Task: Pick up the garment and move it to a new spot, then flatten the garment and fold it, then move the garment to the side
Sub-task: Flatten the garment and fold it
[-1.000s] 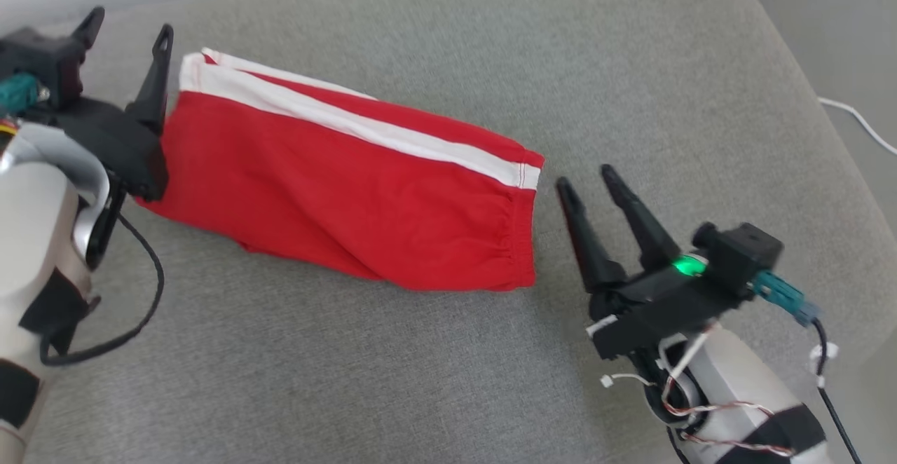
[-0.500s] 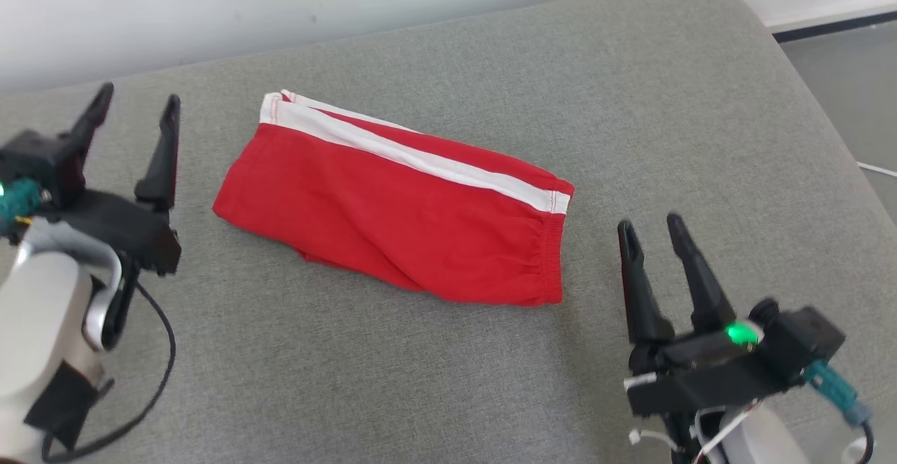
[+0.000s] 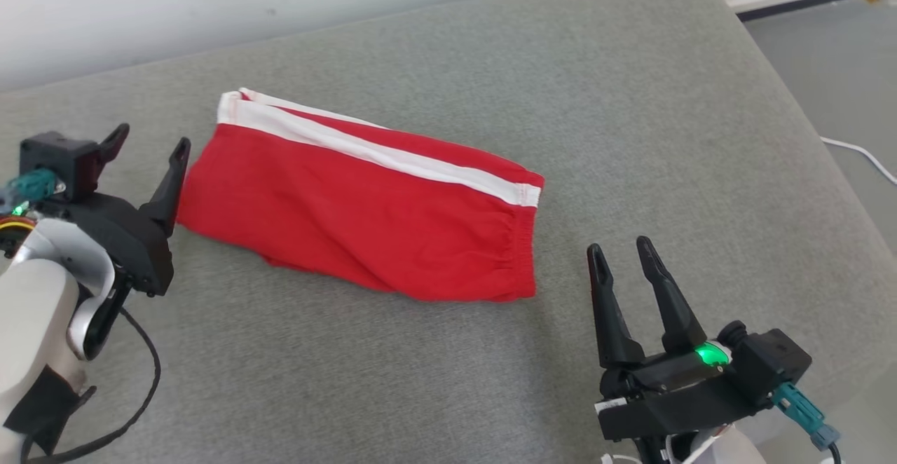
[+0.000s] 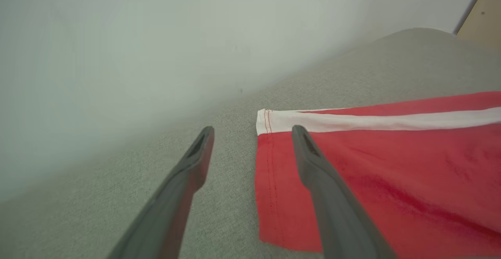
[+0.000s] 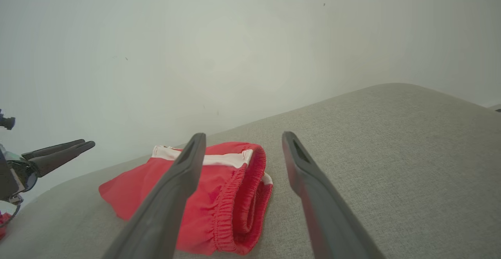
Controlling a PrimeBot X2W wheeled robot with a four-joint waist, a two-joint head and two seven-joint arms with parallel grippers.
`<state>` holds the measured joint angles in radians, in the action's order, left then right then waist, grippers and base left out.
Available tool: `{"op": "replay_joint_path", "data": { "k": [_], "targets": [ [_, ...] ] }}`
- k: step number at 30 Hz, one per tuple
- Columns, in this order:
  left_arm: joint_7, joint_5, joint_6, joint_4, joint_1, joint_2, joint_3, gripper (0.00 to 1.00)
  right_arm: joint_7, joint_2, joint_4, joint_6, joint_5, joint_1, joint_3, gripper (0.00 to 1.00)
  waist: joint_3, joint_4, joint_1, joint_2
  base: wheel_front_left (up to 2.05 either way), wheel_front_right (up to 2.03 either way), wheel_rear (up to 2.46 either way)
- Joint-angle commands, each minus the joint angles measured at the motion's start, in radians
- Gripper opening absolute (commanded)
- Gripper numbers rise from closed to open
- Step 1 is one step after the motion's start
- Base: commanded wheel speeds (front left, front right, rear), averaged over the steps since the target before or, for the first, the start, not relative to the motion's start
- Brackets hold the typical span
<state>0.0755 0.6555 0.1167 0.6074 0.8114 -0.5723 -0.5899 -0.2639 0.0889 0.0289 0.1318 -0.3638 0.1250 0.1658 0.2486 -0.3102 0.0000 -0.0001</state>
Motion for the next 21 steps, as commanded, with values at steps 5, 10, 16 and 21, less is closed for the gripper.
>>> {"op": "replay_joint_path", "data": {
  "k": [5, 10, 16, 21],
  "targets": [
    [-0.125, 0.03, 0.013, 0.057, 0.036, -0.017, -0.054, 1.0, 0.0, -0.021, 0.013, -0.002, 0.006, 0.021, 0.012, 1.0, 0.045, -0.064, 0.0, 0.0001, 0.0, 0.0, 0.0],
    [-0.216, 0.058, 0.013, 0.095, 0.05, -0.032, -0.092, 1.0, 0.0, -0.029, 0.023, -0.002, 0.006, 0.032, 0.02, 1.0, 0.062, -0.094, 0.0, 0.0001, 0.0, 0.0, 0.0],
    [-0.275, 0.085, 0.012, 0.127, 0.063, -0.038, -0.122, 1.0, 0.0, -0.033, 0.031, -0.002, 0.01, 0.044, 0.019, 1.0, 0.072, -0.103, 0.0, 0.0001, 0.0, 0.0, 0.0],
    [-0.308, 0.118, 0.013, 0.135, 0.067, -0.026, -0.143, 1.0, 0.0, -0.034, 0.038, -0.002, 0.017, 0.054, 0.027, 1.0, 0.075, -0.1, 0.0, 0.0001, 0.0, 0.0, 0.0]
  ]
}}
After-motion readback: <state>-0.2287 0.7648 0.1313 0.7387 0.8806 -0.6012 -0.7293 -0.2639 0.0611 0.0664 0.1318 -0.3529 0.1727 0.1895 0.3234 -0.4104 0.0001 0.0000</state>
